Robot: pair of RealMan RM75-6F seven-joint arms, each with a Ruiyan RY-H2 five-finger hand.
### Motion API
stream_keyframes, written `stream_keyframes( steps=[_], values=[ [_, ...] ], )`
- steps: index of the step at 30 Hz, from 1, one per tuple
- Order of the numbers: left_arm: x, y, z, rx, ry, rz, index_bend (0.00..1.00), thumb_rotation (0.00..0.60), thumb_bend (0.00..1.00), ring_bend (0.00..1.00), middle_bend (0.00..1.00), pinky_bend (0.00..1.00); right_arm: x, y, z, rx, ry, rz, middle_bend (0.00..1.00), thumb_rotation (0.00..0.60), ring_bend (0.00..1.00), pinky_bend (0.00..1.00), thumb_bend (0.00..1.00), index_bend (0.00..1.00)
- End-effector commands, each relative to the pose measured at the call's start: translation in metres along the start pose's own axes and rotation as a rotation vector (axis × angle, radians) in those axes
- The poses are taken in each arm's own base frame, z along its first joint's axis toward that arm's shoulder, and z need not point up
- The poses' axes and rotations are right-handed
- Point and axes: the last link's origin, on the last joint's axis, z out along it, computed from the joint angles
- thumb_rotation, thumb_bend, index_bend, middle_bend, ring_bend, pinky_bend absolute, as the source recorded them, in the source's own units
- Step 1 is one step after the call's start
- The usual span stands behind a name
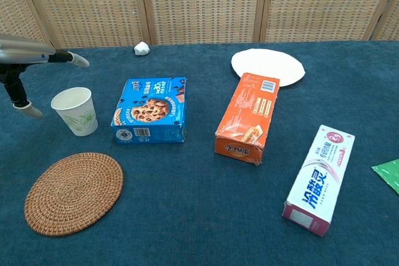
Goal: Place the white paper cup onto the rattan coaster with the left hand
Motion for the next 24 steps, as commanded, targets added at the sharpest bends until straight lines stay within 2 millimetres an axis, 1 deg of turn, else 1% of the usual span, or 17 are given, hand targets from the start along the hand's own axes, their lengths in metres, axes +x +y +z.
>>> stream_keyframes(
  steps=[1, 7, 12, 19, 24],
  values=[
    [-0.003, 0.003, 0.004, 0.005, -0.015, 0.010, 0.00, 0.600, 0.20, 0.00, 0.00, 0.00, 0.000, 0.000, 0.000, 0.000, -0.002, 0.000, 0.00, 0.600, 0.00, 0.00, 0.13, 0.03],
    [-0.011, 0.011, 0.013, 0.002, -0.044, 0.011, 0.00, 0.600, 0.20, 0.00, 0.00, 0.00, 0.000, 0.001, 0.000, -0.001, 0.002, 0.004, 0.00, 0.600, 0.00, 0.00, 0.13, 0.04],
    [-0.014, 0.016, 0.018, 0.005, -0.048, 0.018, 0.00, 0.600, 0.20, 0.00, 0.00, 0.00, 0.000, 0.002, 0.000, -0.002, 0.003, 0.006, 0.00, 0.600, 0.00, 0.00, 0.13, 0.04],
    [-0.017, 0.024, 0.026, 0.009, -0.049, 0.020, 0.01, 0.600, 0.38, 0.00, 0.00, 0.00, 0.000, 0.001, 0.001, 0.003, 0.003, 0.008, 0.00, 0.600, 0.00, 0.00, 0.13, 0.05],
    [-0.020, 0.024, 0.027, 0.020, -0.051, 0.032, 0.01, 0.600, 0.40, 0.00, 0.00, 0.00, 0.000, 0.001, 0.001, 0.007, 0.011, 0.009, 0.00, 0.600, 0.00, 0.00, 0.13, 0.05]
  ],
)
